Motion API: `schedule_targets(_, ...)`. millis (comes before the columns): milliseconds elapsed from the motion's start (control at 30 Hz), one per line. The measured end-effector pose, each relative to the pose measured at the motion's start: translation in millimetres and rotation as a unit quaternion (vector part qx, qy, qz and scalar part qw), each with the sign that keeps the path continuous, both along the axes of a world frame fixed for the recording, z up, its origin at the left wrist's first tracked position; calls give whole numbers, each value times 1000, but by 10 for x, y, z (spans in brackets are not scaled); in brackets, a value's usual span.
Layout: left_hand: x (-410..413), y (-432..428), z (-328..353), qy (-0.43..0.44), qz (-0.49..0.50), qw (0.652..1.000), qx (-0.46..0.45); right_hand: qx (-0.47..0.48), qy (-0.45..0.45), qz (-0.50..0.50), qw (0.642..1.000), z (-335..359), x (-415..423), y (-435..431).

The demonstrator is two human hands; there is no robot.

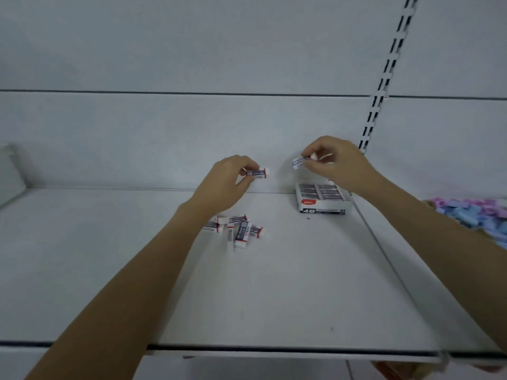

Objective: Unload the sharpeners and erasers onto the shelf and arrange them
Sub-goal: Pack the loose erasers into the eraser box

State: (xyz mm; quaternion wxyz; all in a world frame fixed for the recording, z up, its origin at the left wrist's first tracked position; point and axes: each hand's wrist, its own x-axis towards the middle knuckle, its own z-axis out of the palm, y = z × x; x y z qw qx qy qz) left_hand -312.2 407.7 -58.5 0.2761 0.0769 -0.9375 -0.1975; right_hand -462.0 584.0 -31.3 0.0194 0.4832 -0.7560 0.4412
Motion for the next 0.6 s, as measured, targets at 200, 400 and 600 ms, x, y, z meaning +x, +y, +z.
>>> schedule_targets(200,-474,398,41,-39,-35,998,16,-7,-26,-83,996,-233,-338,396)
schedule_targets(400,-781,569,-88,-82,-20,996,35,-4,-21,-78,997,-437,-437,430)
schedule_targets(600,-846,591,-148,-66,-12,997,42,74,63,-38,995,-503,-501,416)
